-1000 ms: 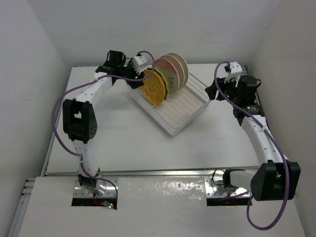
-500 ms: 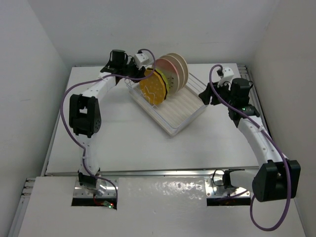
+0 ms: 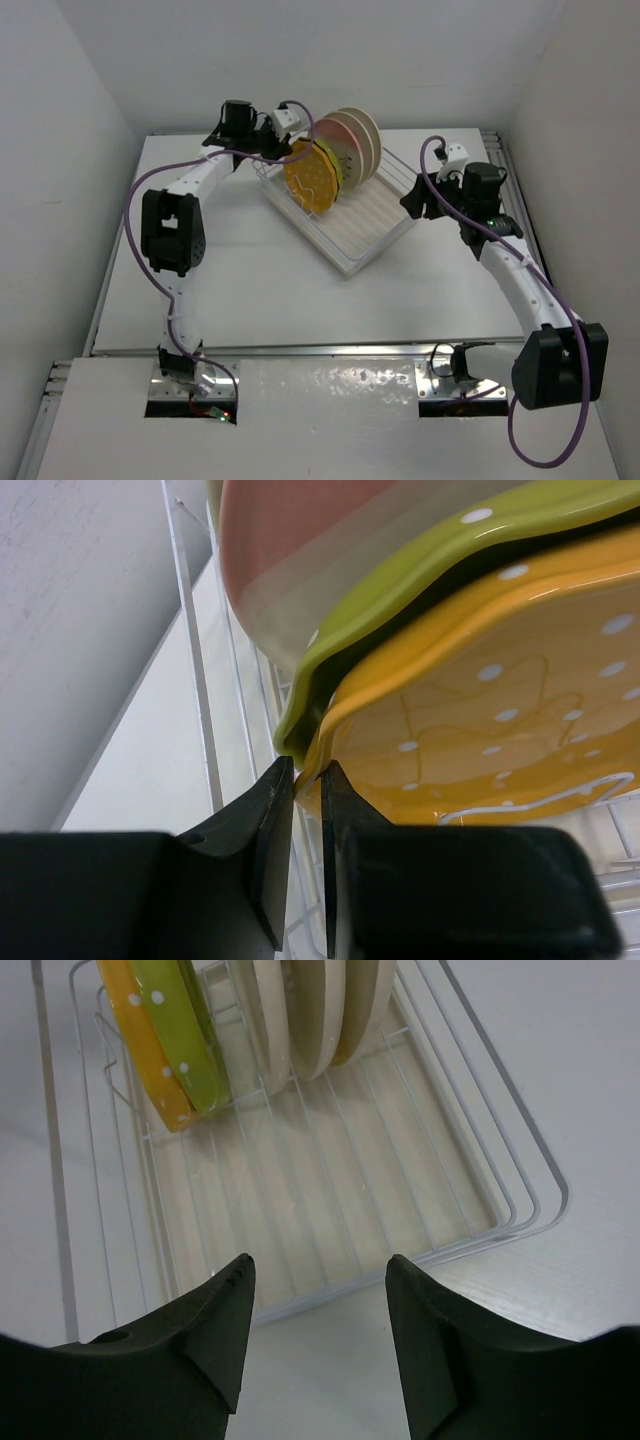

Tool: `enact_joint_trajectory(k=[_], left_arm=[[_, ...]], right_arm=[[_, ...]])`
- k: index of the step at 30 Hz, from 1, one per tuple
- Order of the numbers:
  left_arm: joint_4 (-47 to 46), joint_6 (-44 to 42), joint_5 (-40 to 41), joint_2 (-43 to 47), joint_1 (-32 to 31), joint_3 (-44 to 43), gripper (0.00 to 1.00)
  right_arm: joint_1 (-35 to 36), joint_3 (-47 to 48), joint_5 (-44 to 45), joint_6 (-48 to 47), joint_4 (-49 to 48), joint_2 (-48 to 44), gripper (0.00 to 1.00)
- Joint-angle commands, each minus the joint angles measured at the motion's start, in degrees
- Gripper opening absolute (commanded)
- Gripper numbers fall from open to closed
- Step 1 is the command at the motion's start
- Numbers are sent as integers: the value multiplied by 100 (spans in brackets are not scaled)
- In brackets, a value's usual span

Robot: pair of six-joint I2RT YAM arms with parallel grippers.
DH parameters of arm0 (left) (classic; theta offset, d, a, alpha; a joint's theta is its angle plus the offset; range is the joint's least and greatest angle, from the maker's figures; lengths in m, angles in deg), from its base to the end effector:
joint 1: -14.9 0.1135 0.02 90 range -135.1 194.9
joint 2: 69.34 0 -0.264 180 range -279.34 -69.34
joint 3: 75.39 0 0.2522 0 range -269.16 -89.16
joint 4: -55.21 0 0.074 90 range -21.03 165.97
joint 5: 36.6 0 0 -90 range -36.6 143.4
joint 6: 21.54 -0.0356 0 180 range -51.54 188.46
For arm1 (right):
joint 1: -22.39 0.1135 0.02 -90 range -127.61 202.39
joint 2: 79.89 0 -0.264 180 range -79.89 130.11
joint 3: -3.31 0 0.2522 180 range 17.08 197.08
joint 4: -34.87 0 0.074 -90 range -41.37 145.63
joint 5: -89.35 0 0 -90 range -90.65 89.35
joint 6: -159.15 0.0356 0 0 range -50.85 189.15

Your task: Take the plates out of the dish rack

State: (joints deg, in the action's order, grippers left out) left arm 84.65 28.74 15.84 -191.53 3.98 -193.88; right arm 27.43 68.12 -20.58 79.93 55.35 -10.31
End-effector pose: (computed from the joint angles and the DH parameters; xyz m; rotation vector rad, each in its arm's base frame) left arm 0.4848 -0.1156 0.2648 1.1926 1.6565 -0.3909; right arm 0.2743 0.0364 0.2941 -0.1230 2.0184 0.5251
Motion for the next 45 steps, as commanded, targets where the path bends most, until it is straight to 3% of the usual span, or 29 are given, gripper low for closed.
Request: enact_joint_trajectory(k=[1, 9, 17, 29, 37, 45], left_arm=[[-38, 149, -718, 11, -112, -83, 0], [-241, 298, -656, 274, -104, -153, 0], [5, 167, -594, 696, -77, -443, 0], [638, -755, -533, 1083, -112, -285, 0], [866, -1054, -463, 1198, -112, -391, 0], [1086, -1073, -709, 1312, -130, -390, 0]], right_arm=[[41, -60, 58, 46, -22, -164, 55], [85, -60, 58, 100, 48, -191, 51], [822, 827, 542, -463, 506, 72, 52], [2176, 2462, 586, -455, 234, 1795, 52], [2256, 3078, 516, -156, 5, 2551, 59], [2335, 3473, 446, 90, -118, 3280, 55]])
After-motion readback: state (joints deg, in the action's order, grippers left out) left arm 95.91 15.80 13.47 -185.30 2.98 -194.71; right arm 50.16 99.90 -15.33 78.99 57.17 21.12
